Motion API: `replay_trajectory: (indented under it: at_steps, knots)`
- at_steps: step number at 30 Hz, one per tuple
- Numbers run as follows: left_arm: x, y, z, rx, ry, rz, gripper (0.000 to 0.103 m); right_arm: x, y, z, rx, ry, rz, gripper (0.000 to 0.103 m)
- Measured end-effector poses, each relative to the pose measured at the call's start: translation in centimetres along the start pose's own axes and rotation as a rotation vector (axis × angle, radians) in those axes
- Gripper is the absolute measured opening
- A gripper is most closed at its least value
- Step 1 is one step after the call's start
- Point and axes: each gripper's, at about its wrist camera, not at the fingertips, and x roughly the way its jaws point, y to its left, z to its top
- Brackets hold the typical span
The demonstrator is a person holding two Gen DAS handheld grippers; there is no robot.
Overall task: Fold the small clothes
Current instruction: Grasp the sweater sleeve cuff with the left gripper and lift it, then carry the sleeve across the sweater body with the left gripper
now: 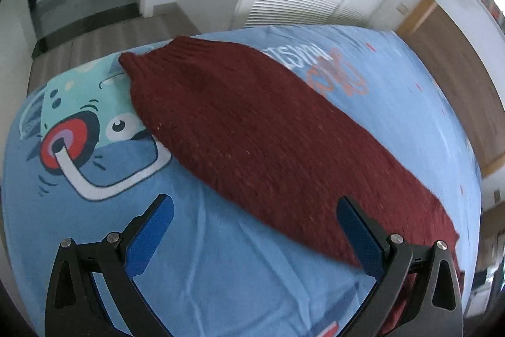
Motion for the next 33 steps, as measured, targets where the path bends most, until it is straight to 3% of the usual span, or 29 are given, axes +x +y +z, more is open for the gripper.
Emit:
replay_trajectory:
  at_steps: [2,4,9,15,18,20,24,27,29,32,33]
  knots:
    - [0.6,0.6,0.4,-0.043,0.013,-0.029,0.102,0.2,0.1,0.1,-0.001,0.004,-0.002,0.103]
    - [1.4,2.0,0.8,-0.135,0.053,-0.105,0.102,0.4,0.1,0.3,-0.002,0.007,-0.005,0.103]
    - [1.0,4.9,1.7,-0.324,0.006,-0.245,0.101,0.8,0.2,0.4,-0.006,0.015,-0.009,0.103]
    - [0.6,5.7,3.4,-0.399,0.018,-0.299,0.099,1.3,0.7,0.5,-0.018,0.027,0.000,0.103]
    - [0.8,6.0,4.0,-0.449,0.021,-0.322,0.081,1.4,1.1,0.5,-0.029,0.028,0.010,0.103]
    - [1.4,6.5,4.3,-0.486,0.031,-0.352,0.062,1.5,1.4,0.5,-0.038,0.030,0.014,0.103]
    - [1.8,6.6,4.8,-0.519,0.030,-0.351,0.055,1.5,1.8,0.4,-0.042,0.034,0.021,0.103]
    - [2.0,7.3,4.9,-0.581,0.028,-0.364,0.041,1.5,1.7,0.4,-0.039,0.037,0.023,0.103]
    - [2.3,7.8,5.1,-0.613,0.035,-0.386,0.025,1.4,1.5,0.4,-0.035,0.031,0.020,0.103]
    - [2.3,8.2,5.5,-0.590,0.053,-0.400,0.006,1.1,1.3,0.6,-0.029,0.021,0.018,0.103]
    - [2.4,8.2,5.6,-0.581,0.056,-0.401,0.006,1.1,1.3,0.6,-0.028,0.022,0.018,0.103]
